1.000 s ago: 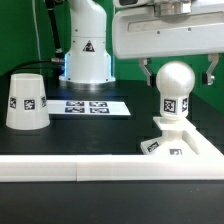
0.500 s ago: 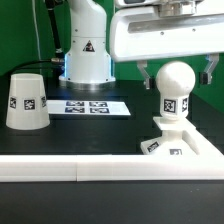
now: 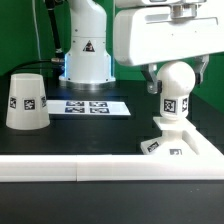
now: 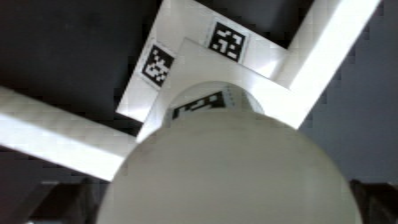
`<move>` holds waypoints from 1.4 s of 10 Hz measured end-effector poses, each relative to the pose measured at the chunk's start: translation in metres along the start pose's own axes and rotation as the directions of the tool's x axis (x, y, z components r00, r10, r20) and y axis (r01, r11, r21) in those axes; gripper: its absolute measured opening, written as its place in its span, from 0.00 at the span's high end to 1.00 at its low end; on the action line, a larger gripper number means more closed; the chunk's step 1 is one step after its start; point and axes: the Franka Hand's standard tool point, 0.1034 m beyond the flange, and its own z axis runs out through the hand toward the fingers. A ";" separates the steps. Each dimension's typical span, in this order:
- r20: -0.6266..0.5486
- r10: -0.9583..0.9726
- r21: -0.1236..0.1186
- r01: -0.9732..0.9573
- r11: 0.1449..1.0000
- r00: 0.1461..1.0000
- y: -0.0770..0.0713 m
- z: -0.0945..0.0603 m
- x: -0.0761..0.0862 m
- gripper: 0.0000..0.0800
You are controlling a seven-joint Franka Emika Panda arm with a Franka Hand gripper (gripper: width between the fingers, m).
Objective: Assemble lamp
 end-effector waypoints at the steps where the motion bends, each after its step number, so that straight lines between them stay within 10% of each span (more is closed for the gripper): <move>1: 0.004 -0.093 -0.009 0.093 0.996 0.996 -0.001 0.000 0.001 0.13; 11: 0.039 -0.513 -0.029 0.515 0.857 0.857 0.008 -0.001 -0.002 0.13; 14: 0.038 -0.489 -0.030 0.490 0.871 0.872 0.009 -0.001 -0.003 0.28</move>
Offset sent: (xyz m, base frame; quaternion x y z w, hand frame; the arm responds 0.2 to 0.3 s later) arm 0.0002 0.0046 0.0042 -0.0045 -0.0016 -0.2455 0.9694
